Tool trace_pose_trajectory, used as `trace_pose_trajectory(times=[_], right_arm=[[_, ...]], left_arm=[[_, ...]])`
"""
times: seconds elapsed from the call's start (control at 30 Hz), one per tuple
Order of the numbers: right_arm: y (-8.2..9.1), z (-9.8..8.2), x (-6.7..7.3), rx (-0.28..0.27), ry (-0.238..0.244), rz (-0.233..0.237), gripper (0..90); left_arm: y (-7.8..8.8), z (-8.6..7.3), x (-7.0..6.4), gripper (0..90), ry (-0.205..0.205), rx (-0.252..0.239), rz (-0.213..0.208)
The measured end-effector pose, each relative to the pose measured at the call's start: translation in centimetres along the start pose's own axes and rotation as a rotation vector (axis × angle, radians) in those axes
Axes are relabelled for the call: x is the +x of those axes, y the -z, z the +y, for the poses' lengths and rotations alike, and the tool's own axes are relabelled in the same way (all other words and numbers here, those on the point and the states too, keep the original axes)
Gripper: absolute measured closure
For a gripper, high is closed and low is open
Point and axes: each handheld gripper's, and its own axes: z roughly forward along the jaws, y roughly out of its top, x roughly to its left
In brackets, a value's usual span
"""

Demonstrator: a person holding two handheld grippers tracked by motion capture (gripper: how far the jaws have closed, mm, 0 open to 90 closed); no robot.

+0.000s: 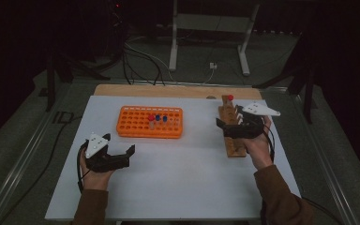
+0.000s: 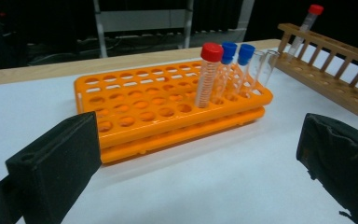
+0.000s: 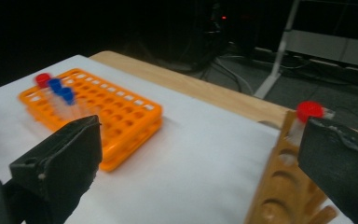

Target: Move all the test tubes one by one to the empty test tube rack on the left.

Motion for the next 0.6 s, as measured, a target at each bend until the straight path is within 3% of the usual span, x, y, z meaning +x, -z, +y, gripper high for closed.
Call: trace_pose_trajectory(times=[0.2,0.3,0.6], right_arm=[[-1.4,0.9,-1.5,0.015,-0.001,-0.047,0.3],[-2.1,1.0,-2.2,0.022,-0.03,-0.036,0.3],[-4.5,1.0,-4.4,0.013,-0.051,-0.087,2.2]], left_arm=[[0.5,0.0,0.2,0.3,0.009,-0.017,0.022],[0.4,-0.3,0.4,0.2,0.024,-0.014,0.024],[0.2,-0.4,0.3,0.3,0.02,-0.007,0.029]])
